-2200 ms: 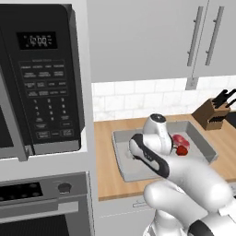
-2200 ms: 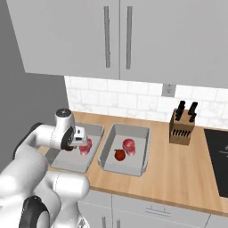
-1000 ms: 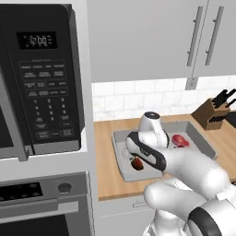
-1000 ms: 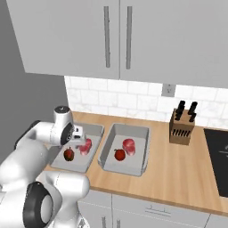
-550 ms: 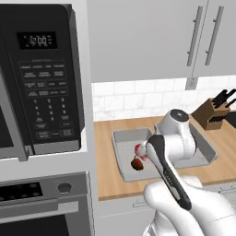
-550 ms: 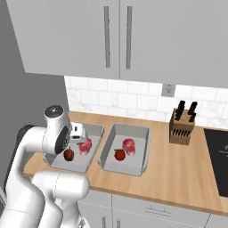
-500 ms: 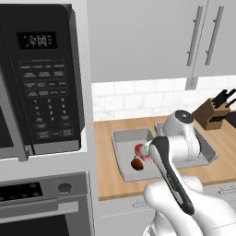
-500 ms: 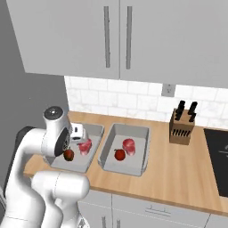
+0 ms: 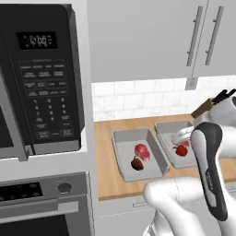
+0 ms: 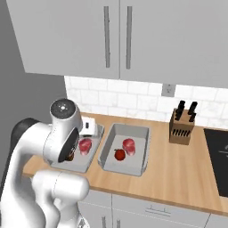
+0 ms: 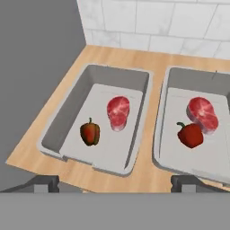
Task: Place one bell pepper and one steak in each tupperware on the nearby counter, to pack two identical lunches.
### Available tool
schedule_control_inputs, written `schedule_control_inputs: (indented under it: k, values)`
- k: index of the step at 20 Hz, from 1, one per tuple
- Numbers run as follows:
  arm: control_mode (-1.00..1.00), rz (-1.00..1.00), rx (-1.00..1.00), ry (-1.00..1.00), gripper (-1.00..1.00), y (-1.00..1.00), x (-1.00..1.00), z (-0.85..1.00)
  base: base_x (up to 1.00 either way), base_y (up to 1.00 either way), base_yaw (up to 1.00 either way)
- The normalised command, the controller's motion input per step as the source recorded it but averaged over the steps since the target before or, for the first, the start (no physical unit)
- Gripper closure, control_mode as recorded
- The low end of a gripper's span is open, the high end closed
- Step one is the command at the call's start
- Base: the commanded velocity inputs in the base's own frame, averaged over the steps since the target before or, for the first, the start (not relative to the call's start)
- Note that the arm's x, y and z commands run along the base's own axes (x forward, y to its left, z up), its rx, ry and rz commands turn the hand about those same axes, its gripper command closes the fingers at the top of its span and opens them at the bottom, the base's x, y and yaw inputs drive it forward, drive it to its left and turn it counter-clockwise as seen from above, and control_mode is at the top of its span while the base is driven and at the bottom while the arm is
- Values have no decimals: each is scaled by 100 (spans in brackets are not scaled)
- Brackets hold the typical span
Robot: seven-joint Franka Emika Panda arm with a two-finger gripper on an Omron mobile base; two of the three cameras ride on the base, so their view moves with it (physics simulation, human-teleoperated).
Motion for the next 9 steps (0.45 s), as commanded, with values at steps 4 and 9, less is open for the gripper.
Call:
schedule_control_inputs:
  k: [4,9]
  values:
    - [-100,0,10,-6,-100,-41,-38,-1,0,0,0]
    - [-100,0,5,-1,-100,-39,-30,-10,0,0,0]
